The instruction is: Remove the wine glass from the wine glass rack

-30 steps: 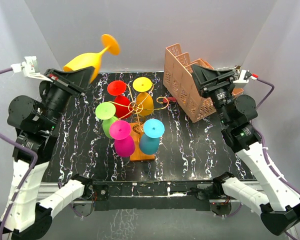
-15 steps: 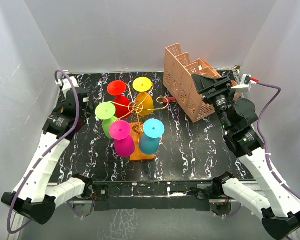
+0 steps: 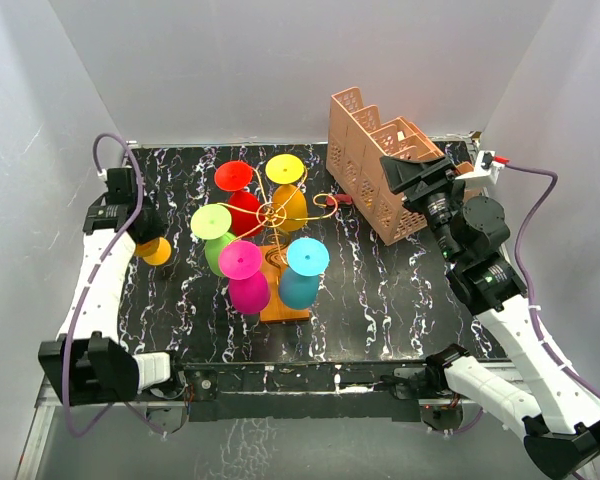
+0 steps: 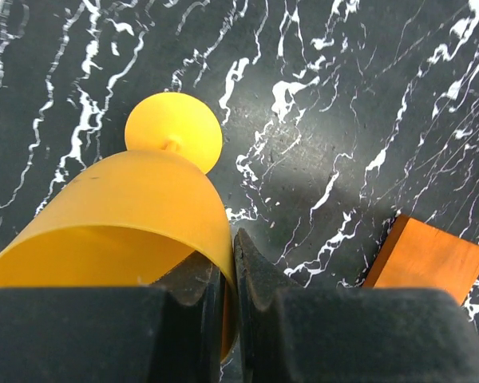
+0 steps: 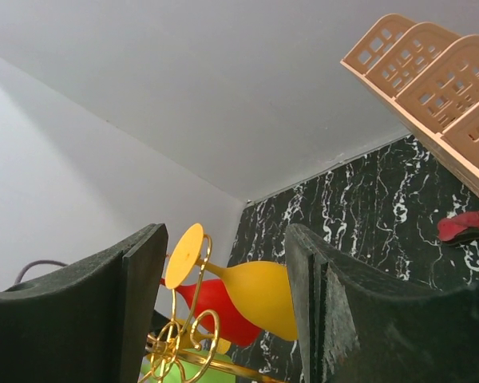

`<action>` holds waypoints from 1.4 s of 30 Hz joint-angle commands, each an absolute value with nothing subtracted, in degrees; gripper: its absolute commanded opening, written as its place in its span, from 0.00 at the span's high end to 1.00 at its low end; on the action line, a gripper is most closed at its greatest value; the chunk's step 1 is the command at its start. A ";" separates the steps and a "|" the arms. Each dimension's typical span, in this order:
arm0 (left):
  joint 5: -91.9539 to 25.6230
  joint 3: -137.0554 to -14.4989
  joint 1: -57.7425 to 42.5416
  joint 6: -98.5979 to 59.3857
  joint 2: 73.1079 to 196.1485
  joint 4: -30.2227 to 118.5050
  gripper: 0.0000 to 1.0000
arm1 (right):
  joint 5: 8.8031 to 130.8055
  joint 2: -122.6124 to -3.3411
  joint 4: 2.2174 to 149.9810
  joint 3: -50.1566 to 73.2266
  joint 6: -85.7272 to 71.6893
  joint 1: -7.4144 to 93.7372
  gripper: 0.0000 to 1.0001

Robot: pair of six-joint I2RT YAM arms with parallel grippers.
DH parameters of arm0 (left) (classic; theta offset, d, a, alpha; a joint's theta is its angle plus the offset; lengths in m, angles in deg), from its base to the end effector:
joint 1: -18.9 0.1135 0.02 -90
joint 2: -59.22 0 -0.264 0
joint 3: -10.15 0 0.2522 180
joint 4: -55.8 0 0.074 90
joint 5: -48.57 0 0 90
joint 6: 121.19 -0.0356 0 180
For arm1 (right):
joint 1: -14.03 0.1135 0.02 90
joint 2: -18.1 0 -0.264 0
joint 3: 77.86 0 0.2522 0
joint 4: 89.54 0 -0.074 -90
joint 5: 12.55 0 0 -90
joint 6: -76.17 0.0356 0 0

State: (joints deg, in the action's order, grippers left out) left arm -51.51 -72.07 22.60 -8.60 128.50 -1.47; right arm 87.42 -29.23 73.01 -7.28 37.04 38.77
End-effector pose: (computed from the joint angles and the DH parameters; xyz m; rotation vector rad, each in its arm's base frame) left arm 0.2495 0.0224 0.3407 -0.6137 2.2476 0.0417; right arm 0.1672 0.0703 0.4182 0.4916 1.4626 0.9361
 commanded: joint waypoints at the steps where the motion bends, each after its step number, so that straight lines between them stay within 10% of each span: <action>1: -46.40 -73.49 23.33 -10.91 132.18 0.90 1.00 | 87.70 -28.55 73.12 -5.08 32.99 38.82 0.34; 20: -47.07 -69.81 23.39 -13.70 137.36 2.62 1.00 | 79.27 -29.29 73.73 -5.56 28.69 38.75 0.31; 42: -42.70 -75.24 23.38 -12.80 132.39 0.87 0.42 | 78.45 -28.68 71.18 -4.40 24.59 38.77 0.30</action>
